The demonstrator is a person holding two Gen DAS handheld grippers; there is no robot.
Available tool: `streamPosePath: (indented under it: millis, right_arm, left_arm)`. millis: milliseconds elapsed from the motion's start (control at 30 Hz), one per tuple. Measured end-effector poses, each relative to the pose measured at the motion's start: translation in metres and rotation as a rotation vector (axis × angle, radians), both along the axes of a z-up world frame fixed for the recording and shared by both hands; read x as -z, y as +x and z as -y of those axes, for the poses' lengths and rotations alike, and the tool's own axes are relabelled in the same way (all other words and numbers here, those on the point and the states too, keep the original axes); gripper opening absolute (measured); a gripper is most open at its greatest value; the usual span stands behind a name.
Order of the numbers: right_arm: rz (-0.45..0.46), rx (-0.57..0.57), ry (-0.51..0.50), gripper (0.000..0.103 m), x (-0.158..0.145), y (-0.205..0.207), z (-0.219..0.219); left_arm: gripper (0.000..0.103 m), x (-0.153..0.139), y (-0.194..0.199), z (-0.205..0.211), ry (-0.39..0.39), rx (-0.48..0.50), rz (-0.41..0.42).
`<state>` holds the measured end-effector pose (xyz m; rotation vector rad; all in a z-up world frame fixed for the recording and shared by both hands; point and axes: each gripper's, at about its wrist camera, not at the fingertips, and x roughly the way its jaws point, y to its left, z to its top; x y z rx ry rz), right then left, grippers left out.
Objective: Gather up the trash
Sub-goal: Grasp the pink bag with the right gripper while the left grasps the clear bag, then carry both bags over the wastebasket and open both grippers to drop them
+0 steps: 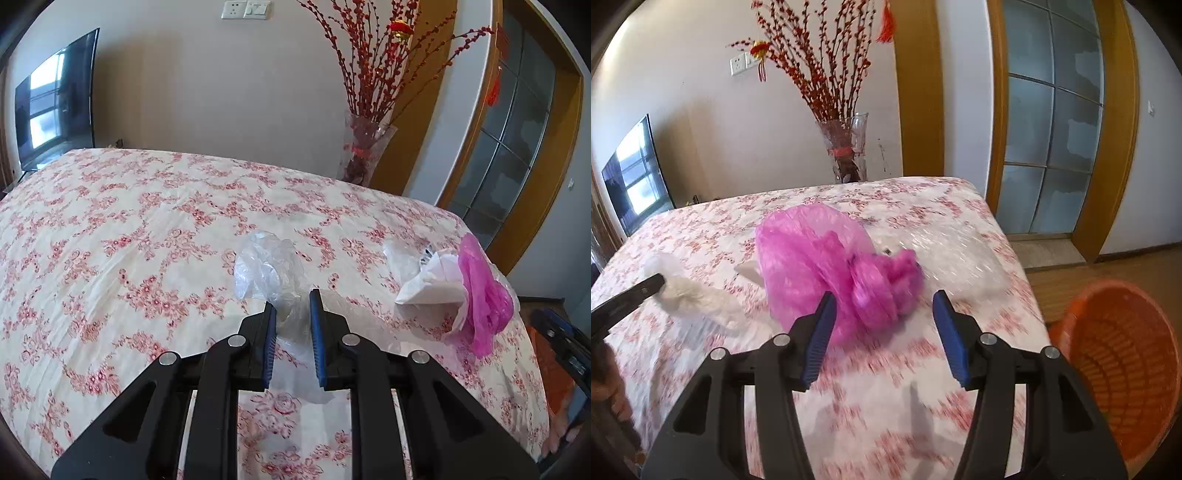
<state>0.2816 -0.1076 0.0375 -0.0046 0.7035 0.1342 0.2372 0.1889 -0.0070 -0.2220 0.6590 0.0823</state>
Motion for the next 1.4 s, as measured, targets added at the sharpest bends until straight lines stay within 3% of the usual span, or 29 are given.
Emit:
streamPosePath:
  millis: [233, 333, 400, 500, 967, 1400]
  right_arm:
    - [-0.053, 0.011, 0.026, 0.045, 0.016, 0.03, -0.006]
    - [-0.082, 0.01, 0.024, 0.038, 0.024, 0.038, -0.007]
    - [-0.105, -0.001, 0.019, 0.025, 0.029, 0.04, -0.008]
    - [-0.103, -0.013, 0.018, 0.021, 0.031, 0.035, -0.01]
    - [0.018, 0.032, 0.046, 0.018, -0.011, -0.03, 0.027]
    - [0.116, 0.236, 0.029, 0.018, -0.038, -0.083, 0.103]
  left_arm:
    - [0.017, 0.002, 0.002, -0.002, -0.001, 0.017, 0.001]
    - [0.017, 0.004, 0.004, 0.002, -0.002, 0.027, -0.006]
    - [0.017, 0.005, 0.004, 0.005, -0.002, 0.035, -0.007]
    - [0.017, 0.005, 0.004, 0.009, -0.002, 0.044, -0.007]
    - [0.017, -0.009, -0.014, 0.039, -0.001, 0.106, 0.015]
    - [0.017, -0.022, -0.029, 0.098, -0.008, 0.259, 0.033]
